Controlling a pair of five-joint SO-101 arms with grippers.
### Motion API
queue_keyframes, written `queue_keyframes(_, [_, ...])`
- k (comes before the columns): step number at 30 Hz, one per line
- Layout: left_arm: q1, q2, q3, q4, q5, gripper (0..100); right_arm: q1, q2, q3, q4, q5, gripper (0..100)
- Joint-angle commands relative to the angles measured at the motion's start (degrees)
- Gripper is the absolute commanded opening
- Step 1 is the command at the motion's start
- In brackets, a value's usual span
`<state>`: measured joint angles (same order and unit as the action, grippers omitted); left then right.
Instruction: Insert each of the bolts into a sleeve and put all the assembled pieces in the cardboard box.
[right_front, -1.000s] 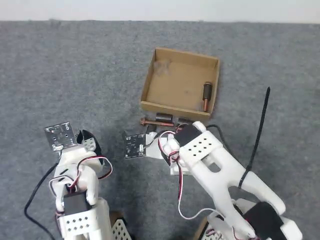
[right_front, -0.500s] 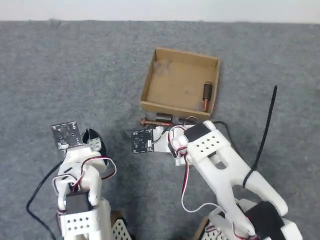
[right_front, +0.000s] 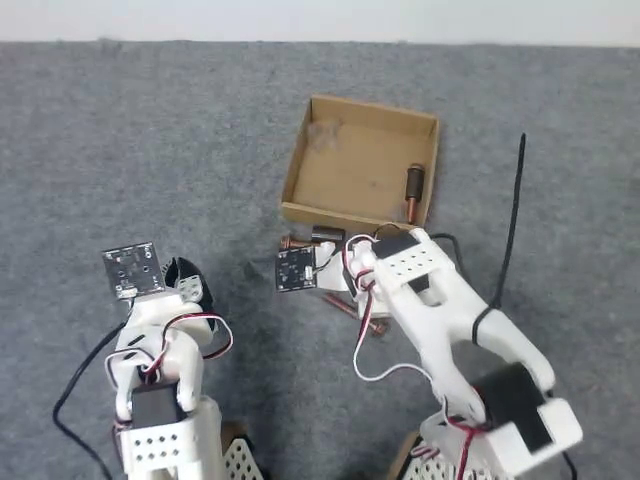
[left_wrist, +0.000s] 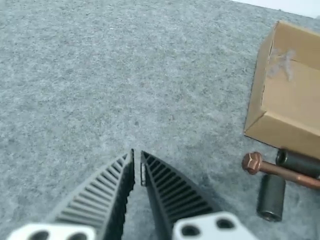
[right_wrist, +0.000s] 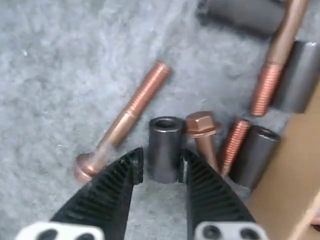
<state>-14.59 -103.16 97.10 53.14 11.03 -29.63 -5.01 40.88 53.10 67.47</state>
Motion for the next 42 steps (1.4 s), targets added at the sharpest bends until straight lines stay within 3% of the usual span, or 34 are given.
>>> queue_keyframes(1, [0.26, -0.88, -0.57, -0.7, -0.7, 2, 0.92, 1.45, -2.29, -0.48, 3.25, 9.5])
queue_keyframes(11, [0.26, -0.88, -0.57, -0.7, -0.7, 2, 0.66, 4.79, -2.46, -0.57, 4.04, 8.9])
queue_keyframes(15, [0.26, -0.88, -0.57, -0.7, -0.7, 2, 0.84, 4.79, -2.46, -0.31, 4.04, 0.2])
queue_keyframes(19, [0.26, -0.88, -0.57, -0.7, -0.7, 2, 0.92, 4.35, -2.46, -0.13, 2.81, 0.5])
queue_keyframes(31, [0.26, -0.88, -0.57, -0.7, -0.7, 2, 6.9, -0.75, -6.77, 0.4, -36.84, 0.9])
queue_keyframes(39, [0.26, -0.88, -0.57, -0.7, -0.7, 2, 12.44, -4.09, -6.68, 9.19, -50.73, 0.7])
queue_keyframes(42, [0.26, -0.88, -0.57, -0.7, -0.7, 2, 15.52, -4.53, -4.48, 10.77, -52.66, 0.7])
